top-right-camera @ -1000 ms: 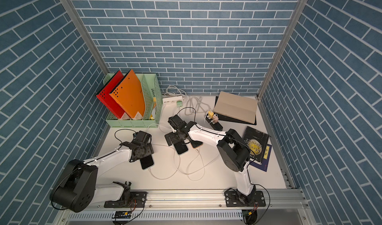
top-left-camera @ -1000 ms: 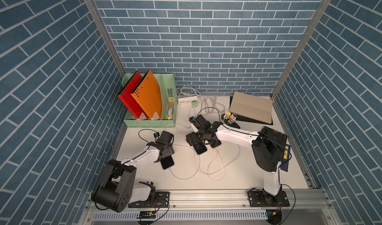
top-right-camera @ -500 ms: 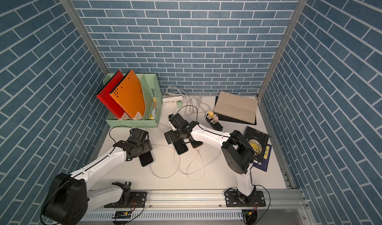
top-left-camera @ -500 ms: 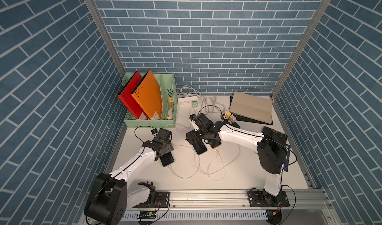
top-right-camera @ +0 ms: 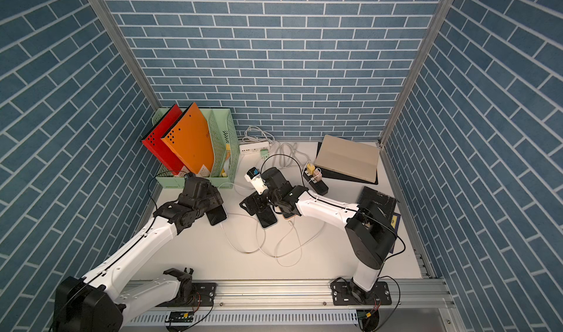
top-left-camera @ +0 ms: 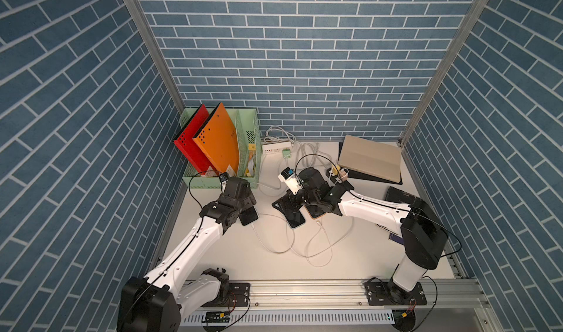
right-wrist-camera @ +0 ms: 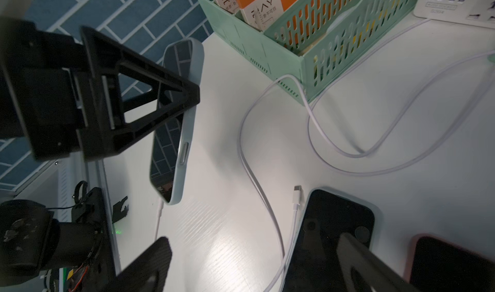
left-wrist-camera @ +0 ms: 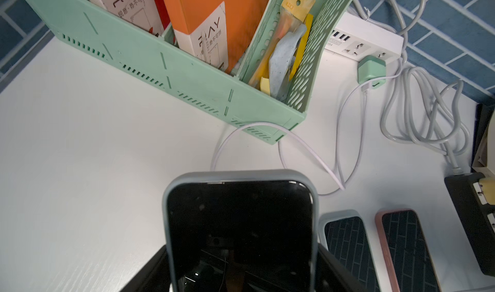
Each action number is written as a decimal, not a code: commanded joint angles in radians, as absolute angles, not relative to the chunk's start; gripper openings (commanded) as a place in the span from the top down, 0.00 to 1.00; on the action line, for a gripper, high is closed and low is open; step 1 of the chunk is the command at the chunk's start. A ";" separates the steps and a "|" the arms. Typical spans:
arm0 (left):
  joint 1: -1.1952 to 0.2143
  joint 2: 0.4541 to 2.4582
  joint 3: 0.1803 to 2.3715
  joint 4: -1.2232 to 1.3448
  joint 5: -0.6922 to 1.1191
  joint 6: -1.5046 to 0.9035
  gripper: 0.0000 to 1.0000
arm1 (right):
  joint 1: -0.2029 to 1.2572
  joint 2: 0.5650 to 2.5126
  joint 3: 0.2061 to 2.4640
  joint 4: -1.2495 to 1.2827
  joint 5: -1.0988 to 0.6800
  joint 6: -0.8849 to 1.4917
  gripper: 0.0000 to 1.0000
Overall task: Unplug the charging cable from the phone
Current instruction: Pick up the phone at the center of the board.
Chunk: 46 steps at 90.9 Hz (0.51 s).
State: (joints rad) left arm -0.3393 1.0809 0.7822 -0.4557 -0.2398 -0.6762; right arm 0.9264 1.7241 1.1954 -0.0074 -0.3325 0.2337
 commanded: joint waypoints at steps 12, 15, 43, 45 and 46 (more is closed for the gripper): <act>-0.344 1.072 0.852 -0.365 -0.282 -0.612 1.00 | 0.948 1.718 1.095 0.221 -0.553 0.240 0.02; -0.344 1.075 0.858 -0.361 -0.283 -0.609 1.00 | 0.952 1.722 1.082 0.247 -0.569 0.254 0.05; -0.344 1.076 0.873 -0.295 -0.270 -0.607 1.00 | 0.994 1.858 1.093 0.374 -0.718 0.409 0.26; -0.344 1.075 0.873 -0.292 -0.270 -0.607 1.00 | 0.998 1.864 1.099 0.369 -0.720 0.408 0.27; -0.344 1.075 0.874 -0.291 -0.270 -0.608 1.00 | 0.999 1.868 1.100 0.368 -0.721 0.407 0.27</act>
State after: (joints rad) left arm -0.3393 1.0813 0.8486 -0.3561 -0.2611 -0.6163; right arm 0.9855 1.8103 1.0718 0.3286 -0.6456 0.3428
